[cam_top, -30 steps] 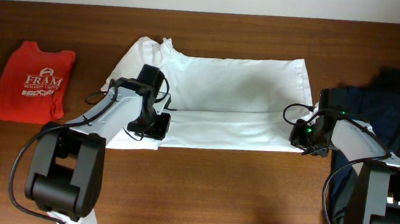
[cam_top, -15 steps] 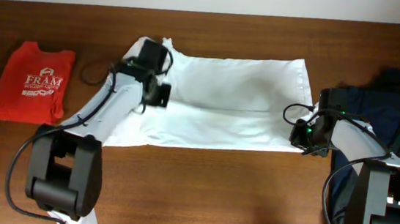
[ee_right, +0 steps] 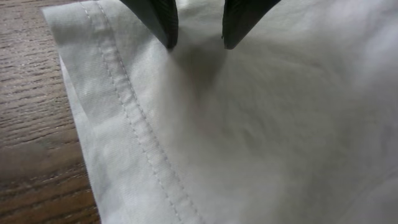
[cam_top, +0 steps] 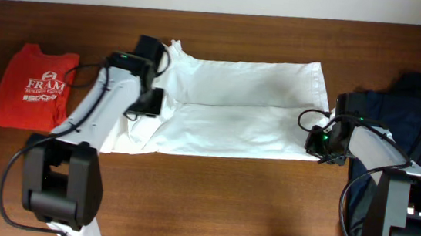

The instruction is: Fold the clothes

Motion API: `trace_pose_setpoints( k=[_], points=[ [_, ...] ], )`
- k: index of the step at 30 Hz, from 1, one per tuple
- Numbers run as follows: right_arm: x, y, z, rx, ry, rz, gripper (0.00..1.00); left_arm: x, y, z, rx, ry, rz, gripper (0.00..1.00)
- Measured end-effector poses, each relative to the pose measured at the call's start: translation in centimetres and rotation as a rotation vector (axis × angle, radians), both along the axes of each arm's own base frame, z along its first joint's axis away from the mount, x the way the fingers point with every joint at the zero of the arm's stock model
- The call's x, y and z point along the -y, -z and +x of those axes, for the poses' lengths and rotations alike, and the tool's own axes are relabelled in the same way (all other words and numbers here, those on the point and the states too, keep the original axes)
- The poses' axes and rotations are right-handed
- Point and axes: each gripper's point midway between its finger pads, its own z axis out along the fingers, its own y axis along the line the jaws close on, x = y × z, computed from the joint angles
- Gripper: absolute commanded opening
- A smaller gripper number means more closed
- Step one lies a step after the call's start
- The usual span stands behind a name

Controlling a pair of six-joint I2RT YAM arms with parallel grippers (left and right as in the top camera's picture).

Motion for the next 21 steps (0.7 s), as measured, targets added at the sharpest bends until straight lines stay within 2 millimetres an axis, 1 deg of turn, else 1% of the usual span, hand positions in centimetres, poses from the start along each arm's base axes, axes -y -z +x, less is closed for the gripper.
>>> trace_pose_setpoints(
  k=[1,2,3,4,6,8,10,14,15,16,17,18,21],
  points=[
    [0.0,0.0,0.0,0.0,0.0,0.0,0.29,-1.1,-0.1,-0.4,-0.019,-0.054,0.002,0.39],
    [0.0,0.0,0.0,0.0,-0.001,0.0,0.29,-2.8,-0.1,-1.2,-0.049,-0.137,0.002,0.39],
    [0.0,0.0,0.0,0.0,-0.001,0.0,0.29,-4.2,-0.1,-1.3,-0.054,-0.207,0.0,0.39],
    [0.0,0.0,0.0,0.0,0.0,0.0,0.29,-4.8,-0.1,-1.3,-0.053,-0.244,-0.003,0.39],
    [0.0,0.0,0.0,0.0,0.0,0.0,0.29,-5.4,0.0,-1.0,-0.034,-0.288,-0.016,0.39],
    [0.0,0.0,0.0,0.0,0.0,0.0,0.29,-5.1,0.3,-0.4,-0.011,-0.307,-0.046,0.39],
    [0.0,0.0,0.0,0.0,0.0,0.0,0.29,-4.2,1.1,-0.2,-0.005,-0.307,-0.101,0.39],
    [0.0,0.0,0.0,0.0,-0.001,0.0,0.29,-2.7,2.7,-1.3,-0.052,-0.309,-0.187,0.38],
    [0.0,0.0,0.0,0.0,0.0,0.0,0.29,-2.6,2.8,-1.4,-0.056,-0.309,-0.193,0.33],
    [0.0,0.0,0.0,0.0,0.0,0.0,0.29,-2.5,2.9,-1.5,-0.061,-0.31,-0.199,0.23],
    [0.0,0.0,0.0,0.0,-0.001,0.0,0.29,-2.4,3.1,-1.7,-0.068,-0.309,-0.201,0.09],
    [0.0,0.0,0.0,0.0,0.0,0.0,0.29,-2.4,3.4,-1.9,-0.074,-0.314,-0.203,0.0],
    [0.0,0.0,0.0,0.0,0.0,0.0,0.29,-2.3,3.8,-1.5,-0.053,-0.312,-0.212,0.0]
  ],
)
